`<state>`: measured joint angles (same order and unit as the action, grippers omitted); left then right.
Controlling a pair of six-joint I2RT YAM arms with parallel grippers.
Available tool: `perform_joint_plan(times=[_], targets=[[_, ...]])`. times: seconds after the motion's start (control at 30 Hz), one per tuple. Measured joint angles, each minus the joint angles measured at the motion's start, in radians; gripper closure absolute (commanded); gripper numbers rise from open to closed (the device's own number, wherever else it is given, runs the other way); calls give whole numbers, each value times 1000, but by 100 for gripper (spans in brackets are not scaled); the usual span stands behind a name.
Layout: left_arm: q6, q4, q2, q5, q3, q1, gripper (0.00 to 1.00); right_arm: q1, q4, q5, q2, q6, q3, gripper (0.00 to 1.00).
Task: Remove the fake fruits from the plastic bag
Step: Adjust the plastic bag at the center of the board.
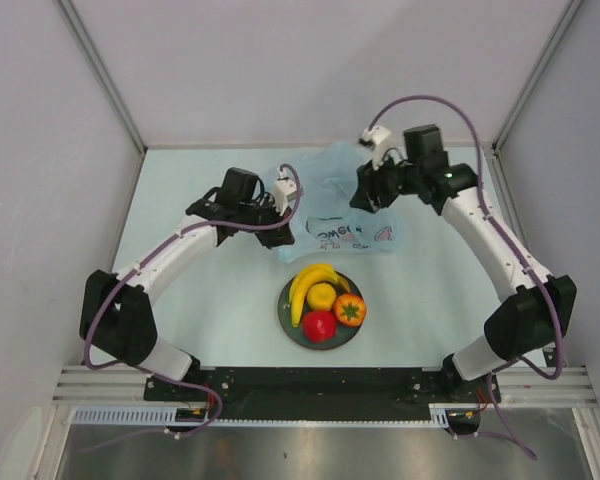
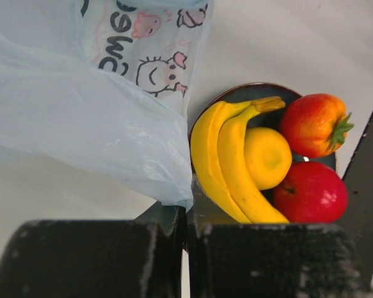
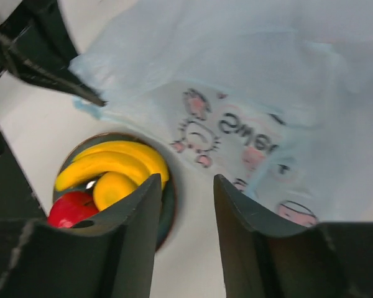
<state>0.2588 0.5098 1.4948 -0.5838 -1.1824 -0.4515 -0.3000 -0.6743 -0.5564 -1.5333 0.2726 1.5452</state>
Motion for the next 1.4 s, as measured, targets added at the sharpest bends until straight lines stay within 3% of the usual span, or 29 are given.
perform_joint_plan(times=[0.17,0.47,0.57,0.67,0.83,1.07,1.23,1.4], targets=[[-74,-16,5,-40,-25,0,100,-180,29,-3,-102,-45,-29,72],[-158,-44,2,-98,-61,0,100,-230,59,14,-363,-175,55,73],[-175,-44,0,-121,-72,0,100,-231,79,13,-422,-220,121,64],[-189,-37,-1,-140,-85,0,100,-226,134,5,-481,-296,180,45],[-179,10,-2,-157,-125,0,100,-202,400,-31,-534,-502,108,23],[-105,124,-4,-151,-135,1,100,-165,690,18,-564,-668,26,21],[-70,188,-10,-182,-135,0,100,-189,735,92,-611,-680,94,23],[-50,225,-16,-183,-169,0,100,-205,681,225,-621,-610,116,18]])
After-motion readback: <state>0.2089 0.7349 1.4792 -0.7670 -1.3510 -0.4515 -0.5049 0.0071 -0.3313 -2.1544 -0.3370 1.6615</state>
